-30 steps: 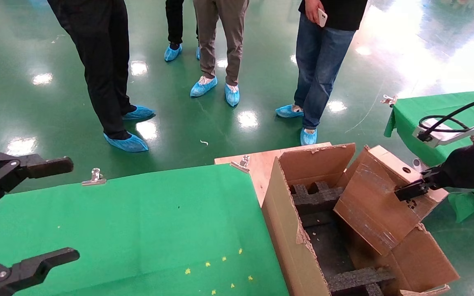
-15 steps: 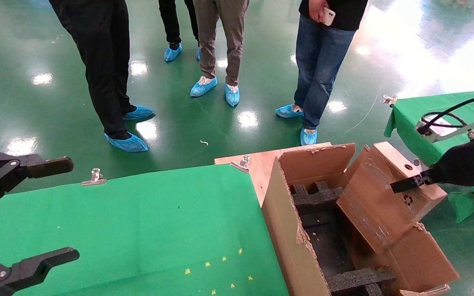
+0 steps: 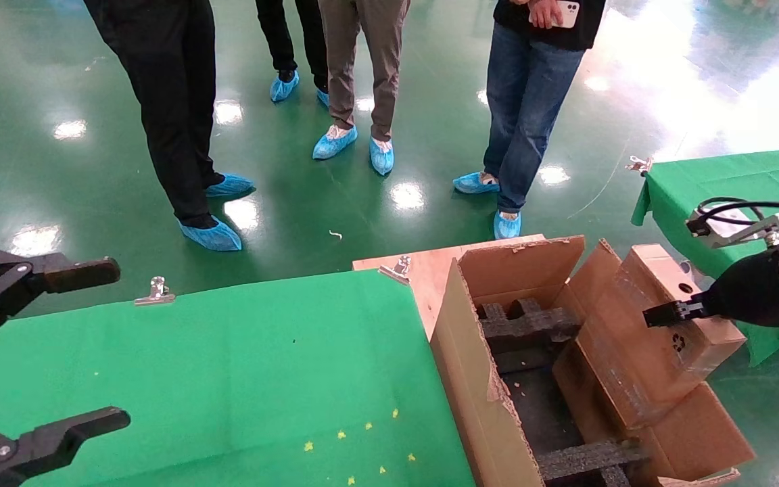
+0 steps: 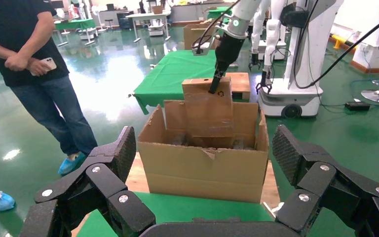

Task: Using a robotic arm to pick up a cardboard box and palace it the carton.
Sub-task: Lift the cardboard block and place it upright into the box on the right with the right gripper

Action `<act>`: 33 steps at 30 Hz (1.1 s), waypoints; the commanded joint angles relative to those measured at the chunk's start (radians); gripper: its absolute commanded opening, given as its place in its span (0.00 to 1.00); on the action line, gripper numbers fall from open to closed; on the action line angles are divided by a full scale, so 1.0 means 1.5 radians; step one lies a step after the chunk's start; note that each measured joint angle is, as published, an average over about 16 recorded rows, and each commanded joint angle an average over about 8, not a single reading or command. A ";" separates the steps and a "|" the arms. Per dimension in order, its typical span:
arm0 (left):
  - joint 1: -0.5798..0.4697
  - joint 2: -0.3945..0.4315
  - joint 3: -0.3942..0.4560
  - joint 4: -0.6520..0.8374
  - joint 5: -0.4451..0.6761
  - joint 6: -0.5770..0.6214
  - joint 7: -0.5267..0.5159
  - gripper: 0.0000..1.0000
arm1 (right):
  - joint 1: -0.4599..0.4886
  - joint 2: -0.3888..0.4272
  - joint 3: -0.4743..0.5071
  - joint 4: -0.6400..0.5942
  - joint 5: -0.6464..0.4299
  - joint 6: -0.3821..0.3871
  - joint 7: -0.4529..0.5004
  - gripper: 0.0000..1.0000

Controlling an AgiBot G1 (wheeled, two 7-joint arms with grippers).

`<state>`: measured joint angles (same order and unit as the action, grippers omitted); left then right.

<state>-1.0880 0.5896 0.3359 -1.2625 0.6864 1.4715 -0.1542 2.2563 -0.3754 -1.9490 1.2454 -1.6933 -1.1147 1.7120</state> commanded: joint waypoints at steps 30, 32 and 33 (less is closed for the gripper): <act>0.000 0.000 0.000 0.000 0.000 0.000 0.000 1.00 | -0.124 -0.007 -0.045 0.056 -0.108 0.184 0.142 0.00; 0.000 0.000 0.000 0.000 0.000 0.000 0.000 1.00 | -0.135 -0.010 -0.048 0.053 -0.110 0.196 0.147 0.00; 0.000 0.000 0.000 0.000 0.000 0.000 0.000 1.00 | -0.140 -0.011 -0.049 0.051 -0.111 0.202 0.149 0.00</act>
<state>-1.0881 0.5894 0.3363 -1.2625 0.6861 1.4713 -0.1539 2.0445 -0.3948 -2.0228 1.3192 -1.8579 -0.8115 1.9333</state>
